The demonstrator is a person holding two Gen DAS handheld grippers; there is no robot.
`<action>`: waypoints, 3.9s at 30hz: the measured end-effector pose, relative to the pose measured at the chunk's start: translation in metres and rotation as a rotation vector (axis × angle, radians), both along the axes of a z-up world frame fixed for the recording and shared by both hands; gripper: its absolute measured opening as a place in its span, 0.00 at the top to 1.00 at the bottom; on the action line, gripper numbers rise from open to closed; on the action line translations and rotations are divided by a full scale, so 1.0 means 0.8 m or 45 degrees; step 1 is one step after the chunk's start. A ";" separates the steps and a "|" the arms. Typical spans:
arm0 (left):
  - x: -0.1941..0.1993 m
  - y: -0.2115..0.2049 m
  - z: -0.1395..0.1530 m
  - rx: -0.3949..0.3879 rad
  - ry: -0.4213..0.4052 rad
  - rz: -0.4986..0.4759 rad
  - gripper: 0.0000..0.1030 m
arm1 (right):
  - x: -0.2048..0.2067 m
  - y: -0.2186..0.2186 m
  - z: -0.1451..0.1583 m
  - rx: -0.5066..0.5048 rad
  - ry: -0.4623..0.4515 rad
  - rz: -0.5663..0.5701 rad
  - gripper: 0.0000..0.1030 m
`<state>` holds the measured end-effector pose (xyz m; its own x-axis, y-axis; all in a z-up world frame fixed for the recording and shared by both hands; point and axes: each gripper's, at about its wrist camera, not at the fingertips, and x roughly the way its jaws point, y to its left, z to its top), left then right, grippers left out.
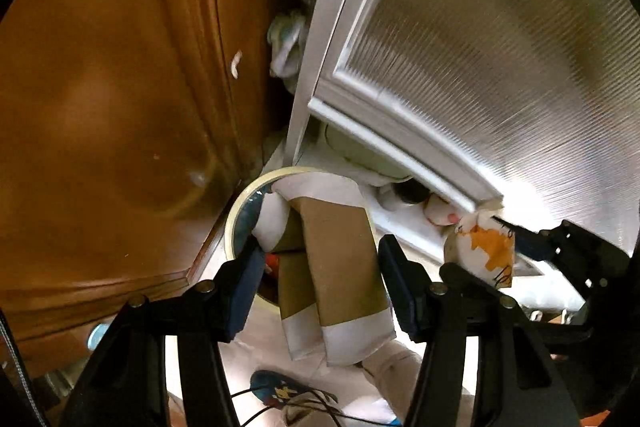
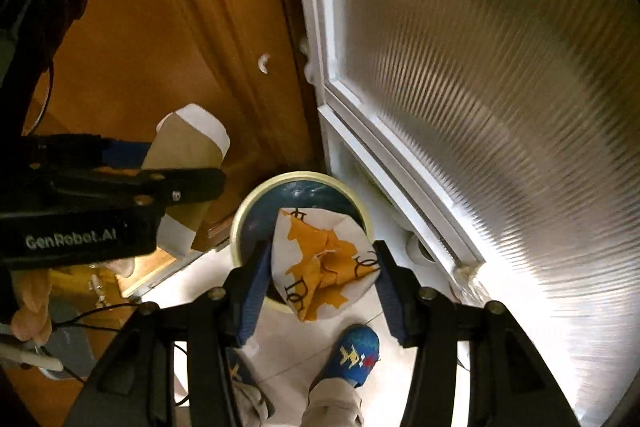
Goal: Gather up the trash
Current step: 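Carry the paper sleeve and paper cup down over the floor bin with both tools, then open the left tool over the bin while the right tool releases the paper cup, then raise both tools back toward the bottle and carton on the counter, then grasp the green-labelled bottle with the left tool while the right tool grasps the blue carton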
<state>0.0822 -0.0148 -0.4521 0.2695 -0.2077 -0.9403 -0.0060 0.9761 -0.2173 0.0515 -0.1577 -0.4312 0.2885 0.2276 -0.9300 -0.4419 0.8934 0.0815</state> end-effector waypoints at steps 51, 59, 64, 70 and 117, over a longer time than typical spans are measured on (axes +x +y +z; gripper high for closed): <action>-0.063 0.045 0.161 0.007 -0.086 0.156 0.10 | -0.008 0.029 0.126 0.065 0.059 -0.004 0.36; -0.068 0.036 0.276 -0.045 -0.204 0.172 0.10 | -0.013 0.004 0.241 0.105 -0.006 -0.007 0.36; -0.049 0.029 0.349 0.006 -0.318 0.145 0.10 | -0.002 -0.009 0.315 0.165 -0.105 -0.006 0.36; -0.007 0.028 0.422 -0.021 -0.420 0.138 0.07 | 0.035 -0.010 0.392 0.214 -0.250 0.038 0.36; 0.460 0.101 0.401 0.076 -0.339 0.382 0.10 | 0.520 0.017 0.356 0.129 -0.193 -0.330 0.54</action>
